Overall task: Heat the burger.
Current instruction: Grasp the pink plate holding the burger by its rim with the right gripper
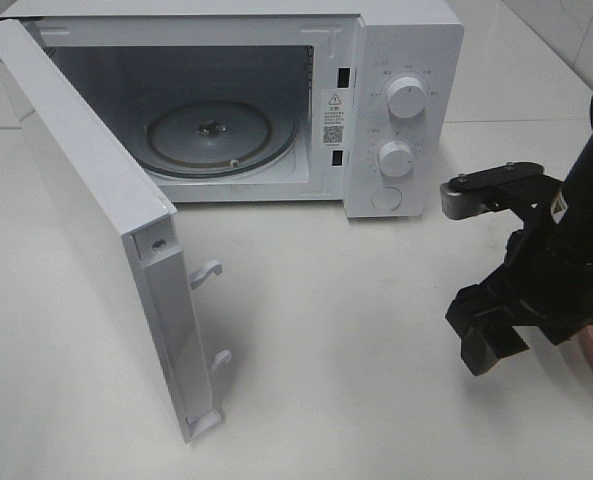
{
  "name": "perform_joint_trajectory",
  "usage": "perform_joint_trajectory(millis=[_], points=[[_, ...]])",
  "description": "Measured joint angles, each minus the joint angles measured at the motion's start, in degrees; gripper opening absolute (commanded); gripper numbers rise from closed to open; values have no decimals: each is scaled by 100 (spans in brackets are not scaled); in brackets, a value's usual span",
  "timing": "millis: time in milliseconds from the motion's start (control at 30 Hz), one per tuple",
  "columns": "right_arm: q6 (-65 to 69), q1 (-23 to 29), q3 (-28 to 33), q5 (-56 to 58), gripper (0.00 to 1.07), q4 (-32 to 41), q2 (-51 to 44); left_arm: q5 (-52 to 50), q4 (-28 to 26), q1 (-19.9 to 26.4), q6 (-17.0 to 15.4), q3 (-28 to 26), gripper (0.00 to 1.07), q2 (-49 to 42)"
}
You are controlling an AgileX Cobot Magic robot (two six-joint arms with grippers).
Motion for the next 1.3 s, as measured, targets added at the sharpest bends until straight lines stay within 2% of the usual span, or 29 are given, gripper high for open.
perform_joint_trajectory(millis=[100,400,800,967,1300], points=[[0,-166,0,327,98,-97,0,0,0,0,0,0,78,0],[0,-819,0,693,83,-470,0,0,0,0,0,0,78,0],[-57,-1473,-6,607,80,-699,0,0,0,0,0,0,78,0],[-80,-1879,-6,132,80,-773,0,0,0,0,0,0,78,0],[-97,-2074,-6,-321,80,-779,115,0,0,0,0,0,78,0]])
